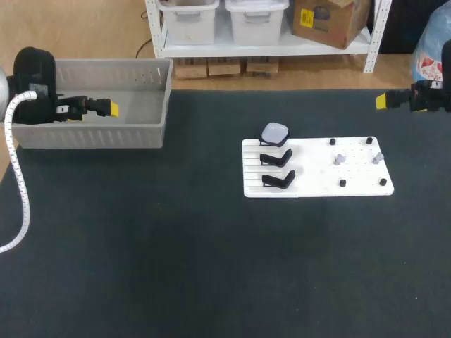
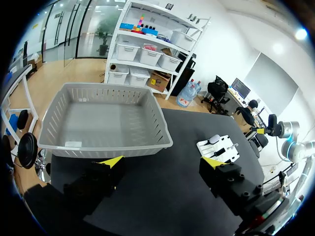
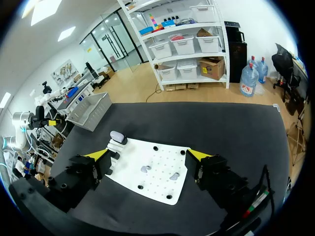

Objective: Pick up each earbud case from the left stands, insert the matching earbuds, close the lid, and place the case in the box.

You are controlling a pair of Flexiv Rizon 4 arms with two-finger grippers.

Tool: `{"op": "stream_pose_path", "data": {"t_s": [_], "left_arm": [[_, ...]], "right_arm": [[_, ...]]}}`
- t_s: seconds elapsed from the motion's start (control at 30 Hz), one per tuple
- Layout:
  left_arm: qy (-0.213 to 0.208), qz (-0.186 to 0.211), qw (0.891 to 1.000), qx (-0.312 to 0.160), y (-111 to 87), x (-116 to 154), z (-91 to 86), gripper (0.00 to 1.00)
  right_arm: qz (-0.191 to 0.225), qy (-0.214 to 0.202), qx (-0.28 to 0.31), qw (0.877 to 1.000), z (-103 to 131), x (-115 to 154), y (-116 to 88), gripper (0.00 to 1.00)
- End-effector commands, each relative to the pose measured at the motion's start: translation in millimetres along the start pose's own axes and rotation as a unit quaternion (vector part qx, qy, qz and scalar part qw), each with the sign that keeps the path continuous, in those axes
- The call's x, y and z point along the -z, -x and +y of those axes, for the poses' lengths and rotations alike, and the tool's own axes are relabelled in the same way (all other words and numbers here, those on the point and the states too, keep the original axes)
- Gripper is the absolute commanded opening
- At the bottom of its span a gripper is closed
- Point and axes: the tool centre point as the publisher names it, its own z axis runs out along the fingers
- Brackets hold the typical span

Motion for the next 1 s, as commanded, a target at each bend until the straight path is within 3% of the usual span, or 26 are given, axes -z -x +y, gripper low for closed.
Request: {"op": "stream_pose_path", "data": {"t_s": [0.03, 0.43, 0.57, 0.67, 0.77, 1.0], "left_arm": [[0.003, 0.002, 1.000, 0.001, 0.9, 0, -1.2, 1.00], [0.003, 0.002, 1.000, 0.001, 0.9, 0, -1.2, 1.00], [-0.070, 0.000, 0.997, -0.042, 4.4, -5, -9.3, 1.00], [-0.145, -0.002, 0.984, -0.103, 8.7, -9, -18.2, 1.00], [-0.212, -0.007, 0.960, -0.183, 12.9, -14, -28.6, 1.00], [-0.271, 0.013, 0.912, -0.307, 23.9, -34, -50.9, 1.00]], "right_arm": [[0.000, 0.000, 0.000, 1.000, 0, 0, 0, 1.00], [0.000, 0.000, 0.000, 1.000, 0, 0, 0, 1.00], [0.000, 0.000, 0.000, 1.000, 0, 0, 0, 1.00], [0.000, 0.000, 0.000, 1.000, 0, 0, 0, 1.00], [0.000, 0.000, 0.000, 1.000, 0, 0, 0, 1.00], [0.000, 0.000, 0.000, 1.000, 0, 0, 0, 1.00]]}}
